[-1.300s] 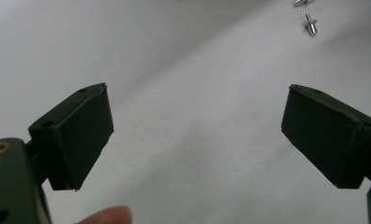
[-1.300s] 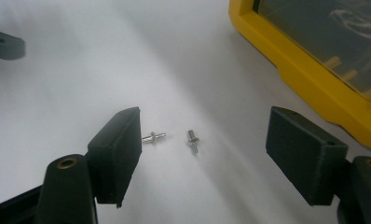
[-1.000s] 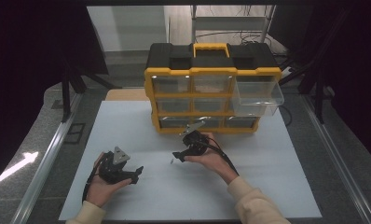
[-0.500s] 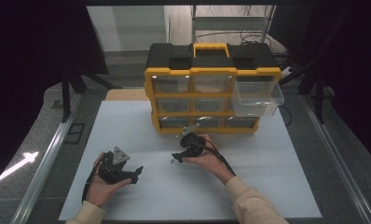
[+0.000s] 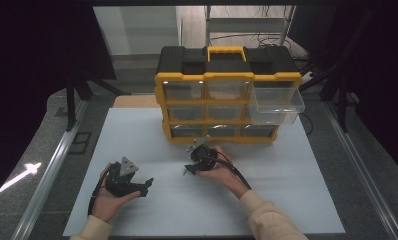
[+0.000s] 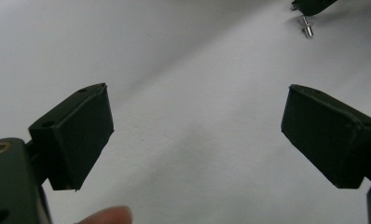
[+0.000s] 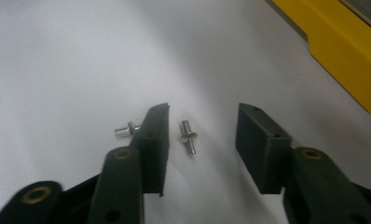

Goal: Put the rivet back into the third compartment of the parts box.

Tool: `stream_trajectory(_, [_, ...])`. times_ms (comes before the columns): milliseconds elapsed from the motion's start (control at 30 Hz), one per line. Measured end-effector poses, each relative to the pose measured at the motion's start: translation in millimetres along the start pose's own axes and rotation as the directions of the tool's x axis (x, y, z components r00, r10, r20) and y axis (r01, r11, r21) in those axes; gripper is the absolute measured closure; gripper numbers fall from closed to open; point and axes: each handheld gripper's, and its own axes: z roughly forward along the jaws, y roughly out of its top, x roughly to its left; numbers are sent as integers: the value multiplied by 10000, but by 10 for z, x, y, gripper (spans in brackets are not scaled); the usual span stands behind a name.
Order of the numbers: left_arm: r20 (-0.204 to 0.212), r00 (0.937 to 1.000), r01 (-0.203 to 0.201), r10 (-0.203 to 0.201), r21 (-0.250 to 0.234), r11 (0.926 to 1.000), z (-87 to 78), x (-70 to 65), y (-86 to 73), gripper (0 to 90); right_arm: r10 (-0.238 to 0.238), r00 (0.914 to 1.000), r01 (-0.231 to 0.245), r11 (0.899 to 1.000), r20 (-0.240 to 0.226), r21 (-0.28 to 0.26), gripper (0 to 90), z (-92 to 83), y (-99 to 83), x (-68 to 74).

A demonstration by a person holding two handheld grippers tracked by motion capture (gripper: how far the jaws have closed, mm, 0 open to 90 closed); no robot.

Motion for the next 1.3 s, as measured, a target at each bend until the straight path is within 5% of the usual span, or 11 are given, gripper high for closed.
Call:
stream_trajectory(400, [-16,10000,-16,16,9,10000,-2,-1,-2,97,213,9994,-208,9996,-282,182,816,-16,10,10])
stream_trajectory(933, [-29,10000,-16,16,0,10000,-3,4,-3,97,1048,9916,-1076,9936,-754,-350,823,-234,34,-76])
stream_trajectory(1300, [-44,10000,1,-1,-39,10000,-1,-1,0,97,821,9936,-906,9893,-772,-1144,824,-620,100,-28])
